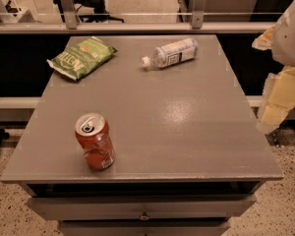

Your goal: Move coke can near green jalapeno chip bag

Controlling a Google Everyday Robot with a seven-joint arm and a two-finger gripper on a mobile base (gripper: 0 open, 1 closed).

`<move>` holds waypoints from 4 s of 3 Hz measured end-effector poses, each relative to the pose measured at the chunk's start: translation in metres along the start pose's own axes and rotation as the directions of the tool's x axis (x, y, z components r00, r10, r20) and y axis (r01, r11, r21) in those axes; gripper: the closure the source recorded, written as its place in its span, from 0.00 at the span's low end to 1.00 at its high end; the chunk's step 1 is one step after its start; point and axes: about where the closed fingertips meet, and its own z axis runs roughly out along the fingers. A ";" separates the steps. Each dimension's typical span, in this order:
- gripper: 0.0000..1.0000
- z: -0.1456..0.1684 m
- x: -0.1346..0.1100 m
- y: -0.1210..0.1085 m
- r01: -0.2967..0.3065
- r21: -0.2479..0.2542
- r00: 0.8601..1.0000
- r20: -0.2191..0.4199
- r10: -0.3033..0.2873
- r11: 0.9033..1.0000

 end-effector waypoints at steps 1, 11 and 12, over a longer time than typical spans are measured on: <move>0.00 0.000 0.000 0.000 0.000 0.000 1.000 0.000 0.000 1.000; 0.00 0.134 -0.259 0.119 0.121 -0.226 0.448 0.881 0.150 0.966; 0.17 0.136 -0.269 0.125 0.125 -0.240 0.437 0.885 0.164 0.963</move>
Offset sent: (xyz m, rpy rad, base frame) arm 0.0275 0.0744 -0.0411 0.3184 0.0309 0.0236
